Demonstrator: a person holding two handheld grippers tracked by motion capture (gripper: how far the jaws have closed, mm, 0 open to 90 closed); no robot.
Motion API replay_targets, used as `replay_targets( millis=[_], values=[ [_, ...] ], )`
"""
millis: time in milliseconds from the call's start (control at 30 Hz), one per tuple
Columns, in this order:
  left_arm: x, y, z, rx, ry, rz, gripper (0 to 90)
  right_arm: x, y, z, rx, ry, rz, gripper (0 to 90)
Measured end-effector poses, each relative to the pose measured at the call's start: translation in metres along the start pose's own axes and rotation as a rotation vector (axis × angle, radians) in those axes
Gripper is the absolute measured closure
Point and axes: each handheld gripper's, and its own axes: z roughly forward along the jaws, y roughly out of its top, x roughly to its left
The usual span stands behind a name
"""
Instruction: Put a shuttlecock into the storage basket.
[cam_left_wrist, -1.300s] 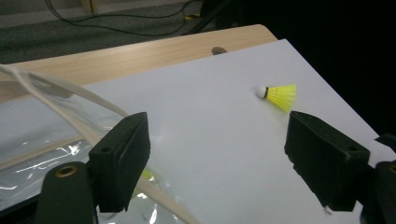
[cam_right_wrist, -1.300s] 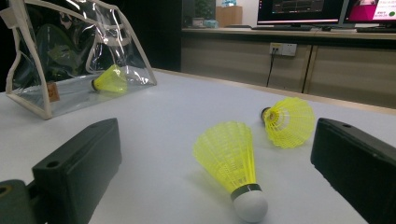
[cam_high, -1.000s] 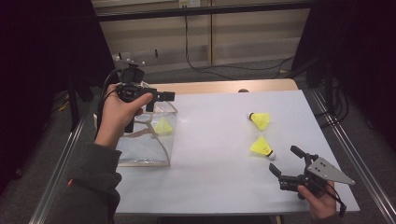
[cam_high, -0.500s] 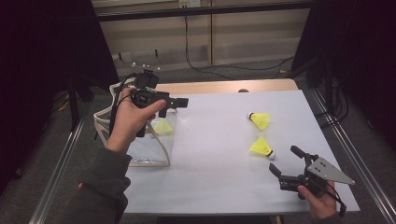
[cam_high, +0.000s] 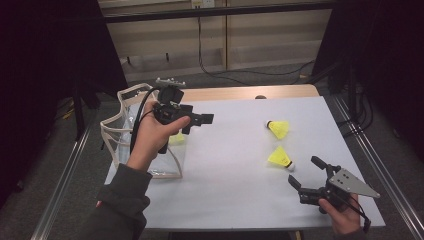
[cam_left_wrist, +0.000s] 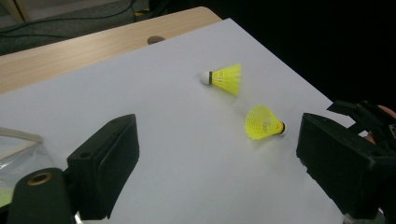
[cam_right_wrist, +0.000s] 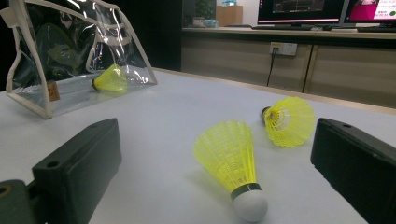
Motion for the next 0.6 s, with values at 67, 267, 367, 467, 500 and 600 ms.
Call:
replay_targets(
  millis=[67,267,367,467,500,600],
  values=[
    [0.0,-0.002,0.003,0.003,-0.002,0.0,12.8,0.0,0.0,0.0,0.0,0.0,0.001,1.7],
    [-0.002,-0.009,0.012,0.002,-0.01,-0.01,12.4,0.0,0.0,0.0,0.0,0.002,0.0,1.7],
    [-0.003,-0.012,0.015,0.005,-0.015,-0.006,12.0,0.0,0.0,0.0,0.002,0.002,0.0,1.7],
    [-0.004,-0.015,0.019,0.008,-0.019,-0.001,11.9,0.0,0.0,0.0,0.001,0.002,-0.001,1.7],
    [-0.004,-0.016,0.021,0.008,-0.02,0.001,12.0,0.0,0.0,0.0,0.001,0.002,-0.001,1.7],
    [-0.004,-0.02,0.025,0.008,-0.024,0.001,11.2,0.0,0.0,0.0,0.002,0.003,0.0,1.7]
  ],
)
